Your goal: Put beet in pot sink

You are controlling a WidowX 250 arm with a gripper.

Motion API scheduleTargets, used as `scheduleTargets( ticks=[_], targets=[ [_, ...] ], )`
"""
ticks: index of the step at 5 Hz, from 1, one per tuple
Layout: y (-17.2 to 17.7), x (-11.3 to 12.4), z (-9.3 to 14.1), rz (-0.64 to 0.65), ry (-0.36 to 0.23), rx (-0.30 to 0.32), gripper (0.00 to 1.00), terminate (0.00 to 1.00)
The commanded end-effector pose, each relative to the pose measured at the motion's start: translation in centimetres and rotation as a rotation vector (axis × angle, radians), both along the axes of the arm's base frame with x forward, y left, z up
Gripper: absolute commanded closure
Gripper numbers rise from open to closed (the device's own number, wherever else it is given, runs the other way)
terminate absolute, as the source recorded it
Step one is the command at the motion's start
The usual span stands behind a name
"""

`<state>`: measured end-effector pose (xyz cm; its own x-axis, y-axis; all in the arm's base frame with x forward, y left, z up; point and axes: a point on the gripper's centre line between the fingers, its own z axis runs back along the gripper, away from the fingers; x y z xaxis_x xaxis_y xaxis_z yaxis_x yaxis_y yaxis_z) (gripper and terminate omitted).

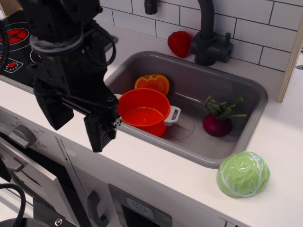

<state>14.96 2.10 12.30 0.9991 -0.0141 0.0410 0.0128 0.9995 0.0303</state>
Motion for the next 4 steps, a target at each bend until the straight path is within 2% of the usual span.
scheduleTargets(
  ticks=[1, 2, 4],
  targets=[
    [0.0, 0.0, 0.0, 0.0, 0.0, 0.0, 0.0, 0.0],
    [-0.7, 2.9, -0.7, 0.09, -0.018, 0.008, 0.0, 0.0],
    [-1.7, 9.6, -1.1, 0.21, -0.16, -0.01, 0.0, 0.0]
  ],
)
